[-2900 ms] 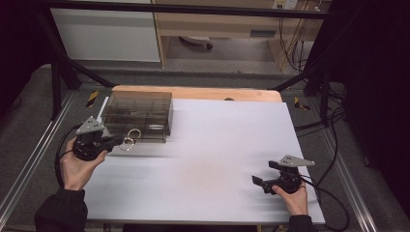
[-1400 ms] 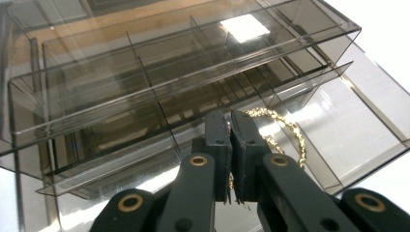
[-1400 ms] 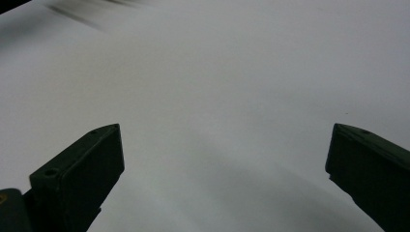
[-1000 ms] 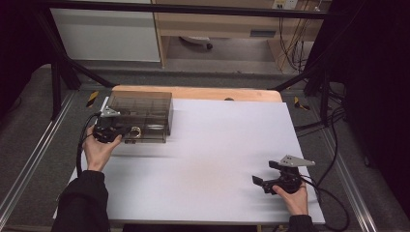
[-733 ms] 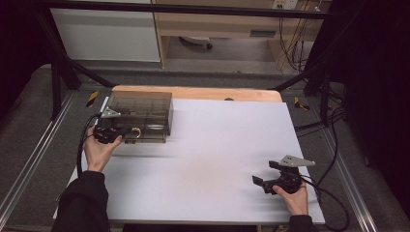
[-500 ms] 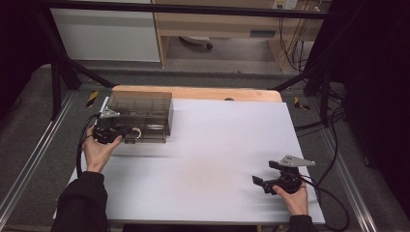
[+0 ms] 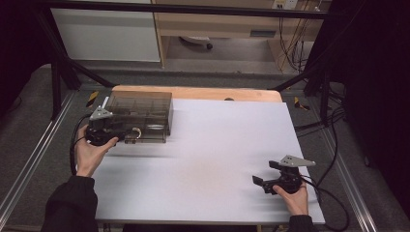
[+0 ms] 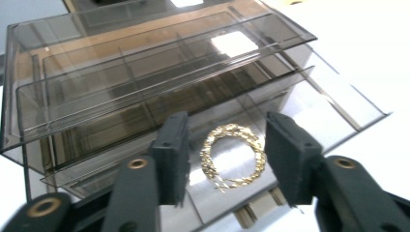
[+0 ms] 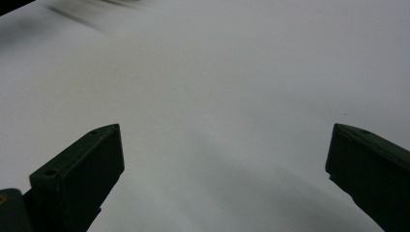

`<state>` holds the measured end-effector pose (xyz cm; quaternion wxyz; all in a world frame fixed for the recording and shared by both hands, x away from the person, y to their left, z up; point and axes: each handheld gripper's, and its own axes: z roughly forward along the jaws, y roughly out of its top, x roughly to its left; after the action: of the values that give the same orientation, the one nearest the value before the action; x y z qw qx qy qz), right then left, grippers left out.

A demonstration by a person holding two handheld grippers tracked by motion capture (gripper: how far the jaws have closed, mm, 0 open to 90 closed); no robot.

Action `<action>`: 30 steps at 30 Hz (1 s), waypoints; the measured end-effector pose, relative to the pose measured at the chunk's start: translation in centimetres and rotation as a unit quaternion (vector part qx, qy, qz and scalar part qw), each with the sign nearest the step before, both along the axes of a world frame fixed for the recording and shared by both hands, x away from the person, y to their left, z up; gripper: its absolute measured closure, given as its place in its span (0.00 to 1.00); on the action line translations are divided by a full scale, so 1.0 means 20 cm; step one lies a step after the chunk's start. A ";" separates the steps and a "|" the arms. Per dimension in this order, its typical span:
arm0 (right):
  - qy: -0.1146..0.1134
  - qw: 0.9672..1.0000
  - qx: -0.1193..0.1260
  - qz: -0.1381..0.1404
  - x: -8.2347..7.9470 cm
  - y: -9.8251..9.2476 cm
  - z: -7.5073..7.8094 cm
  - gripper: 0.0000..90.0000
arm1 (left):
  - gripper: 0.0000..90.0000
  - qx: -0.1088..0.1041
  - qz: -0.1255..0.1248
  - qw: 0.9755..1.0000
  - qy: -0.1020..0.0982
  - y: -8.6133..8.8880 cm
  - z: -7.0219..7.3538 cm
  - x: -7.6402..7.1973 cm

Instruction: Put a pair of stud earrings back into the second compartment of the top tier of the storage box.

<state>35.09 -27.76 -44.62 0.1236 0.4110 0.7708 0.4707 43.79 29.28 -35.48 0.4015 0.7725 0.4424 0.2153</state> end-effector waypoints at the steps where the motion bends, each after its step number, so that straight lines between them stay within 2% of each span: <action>1: 0.000 1.000 0.000 0.000 0.00 0.00 0.00 0.01 | 0.51 -0.002 -0.003 1.000 -0.002 0.00 0.00 -0.01; 4: 0.000 1.000 0.000 0.000 0.00 0.00 0.00 0.01 | 0.45 -0.010 -0.010 1.000 -0.007 0.00 0.01 -0.03; 16: 0.000 1.000 0.002 0.001 0.00 0.00 0.00 0.01 | 0.18 -0.005 -0.025 1.000 -0.016 0.01 -0.02 -0.16; 22: 0.002 1.000 0.003 0.000 0.00 0.00 0.00 0.01 | 0.14 -0.006 -0.035 0.999 -0.026 0.03 -0.05 -0.25; 30: 0.001 1.000 0.002 0.001 0.00 0.00 0.00 0.01 | 0.11 -0.011 -0.046 0.998 -0.029 0.04 -0.13 -0.33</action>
<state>35.03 -27.72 -44.61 0.1213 0.4114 0.7702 0.4721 37.28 30.16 -38.01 0.4322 0.7812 0.3966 0.2136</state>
